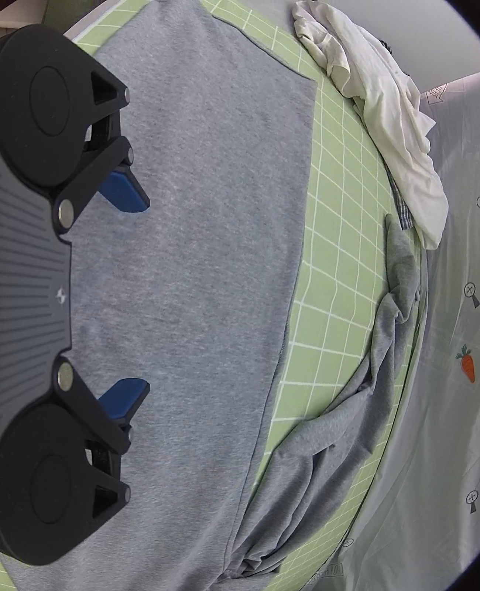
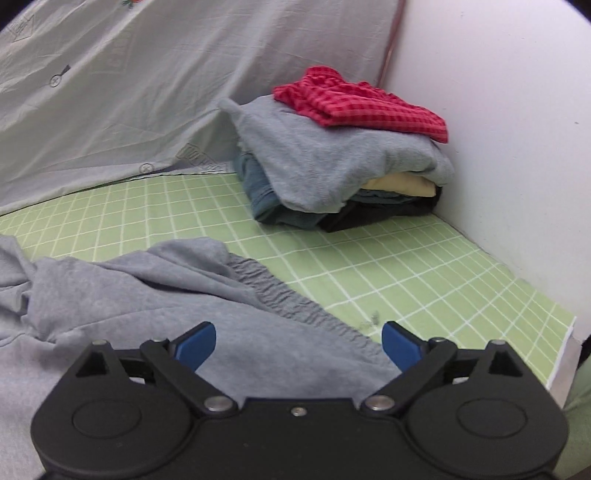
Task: Fold clothes
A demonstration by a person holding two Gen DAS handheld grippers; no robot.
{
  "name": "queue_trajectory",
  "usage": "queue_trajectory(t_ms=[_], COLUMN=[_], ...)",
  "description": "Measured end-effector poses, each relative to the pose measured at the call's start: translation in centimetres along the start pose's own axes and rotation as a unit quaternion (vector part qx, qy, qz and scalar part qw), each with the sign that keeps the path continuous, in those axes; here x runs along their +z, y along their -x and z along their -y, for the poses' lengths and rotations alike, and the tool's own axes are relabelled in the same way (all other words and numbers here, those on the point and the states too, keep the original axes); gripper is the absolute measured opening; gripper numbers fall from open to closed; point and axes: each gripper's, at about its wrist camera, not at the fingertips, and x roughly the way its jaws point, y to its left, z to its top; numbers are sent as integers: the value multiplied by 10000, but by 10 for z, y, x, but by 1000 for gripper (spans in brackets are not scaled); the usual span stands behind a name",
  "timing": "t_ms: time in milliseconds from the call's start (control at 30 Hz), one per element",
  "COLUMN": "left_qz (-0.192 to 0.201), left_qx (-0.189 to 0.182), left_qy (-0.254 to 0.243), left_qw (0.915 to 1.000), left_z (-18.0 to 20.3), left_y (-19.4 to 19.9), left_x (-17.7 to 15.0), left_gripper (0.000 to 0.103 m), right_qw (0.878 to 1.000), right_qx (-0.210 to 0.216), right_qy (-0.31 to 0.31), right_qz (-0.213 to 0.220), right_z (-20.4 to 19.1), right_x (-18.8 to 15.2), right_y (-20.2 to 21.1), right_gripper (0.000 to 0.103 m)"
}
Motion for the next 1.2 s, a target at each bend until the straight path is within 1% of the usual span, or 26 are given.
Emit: queue_trajectory(t_ms=[100,133,233,300,367,400,433,500,533,600,700,833,900,967,1033,1100,1133,1167,1200], left_qz=[-42,-64,-149,-266,-373,-319,-152,177,262,270,286,415,480,424,344,287,221,134,66], left_qx=[96,67,-130,-279,-448,-541,-643,-793,-760,-679,-885,-992,-1041,-1109,-1149,-1127,-1149,-1190,-1215], left_qy=[162,229,432,648,808,752,552,117,-48,-117,-116,-296,-382,-425,-450,-392,-332,-275,-218], left_qw=[9998,9997,9989,9972,9950,9952,9963,9966,9968,9973,9956,9938,9927,9920,9918,9924,9926,9924,9923], left_z=[-22,-28,-47,-55,-62,-64,-64,-64,-63,-62,-63,-49,-40,-32,-24,-19,-18,-18,-17], left_y=[2,3,11,12,9,7,5,-2,-12,-33,-65,-111,-132,-154,-176,-193,-200,-207,-212], left_x=[20,28,56,77,98,109,122,150,167,201,253,308,331,343,354,358,359,359,359], left_gripper=[96,96,96,96,95,95,95,96,96,96,96,95,95,95,94,92,91,86,78], right_qw=[9988,9979,9937,9886,9849,9843,9841,9836,9835,9845,9882,9928,9919,9893,9859,9823,9804,9783,9765], right_qx=[426,563,975,1262,1413,1441,1493,1650,1708,1694,1444,1005,1018,1120,1239,1330,1370,1431,1505], right_qy=[132,165,14,-176,-165,-70,19,161,194,251,266,539,602,708,830,965,1041,1088,1098], right_qz=[-203,-271,-555,-804,-988,-1016,-967,-711,-562,-387,-441,-372,-462,-606,-760,-898,-963,-1025,-1080], right_z=[-49,-65,-105,-131,-155,-168,-180,-197,-205,-221,-249,-284,-294,-302,-309,-316,-319,-321,-321], right_x=[9,14,31,44,55,61,66,75,78,82,94,107,109,107,104,101,100,99,98], right_y=[7,11,21,28,35,40,44,46,40,22,-15,-56,-73,-85,-95,-103,-106,-108,-109], right_gripper=[100,100,101,102,102,102,102,103,103,103,101,93,90,89,85,85,82,79,69])
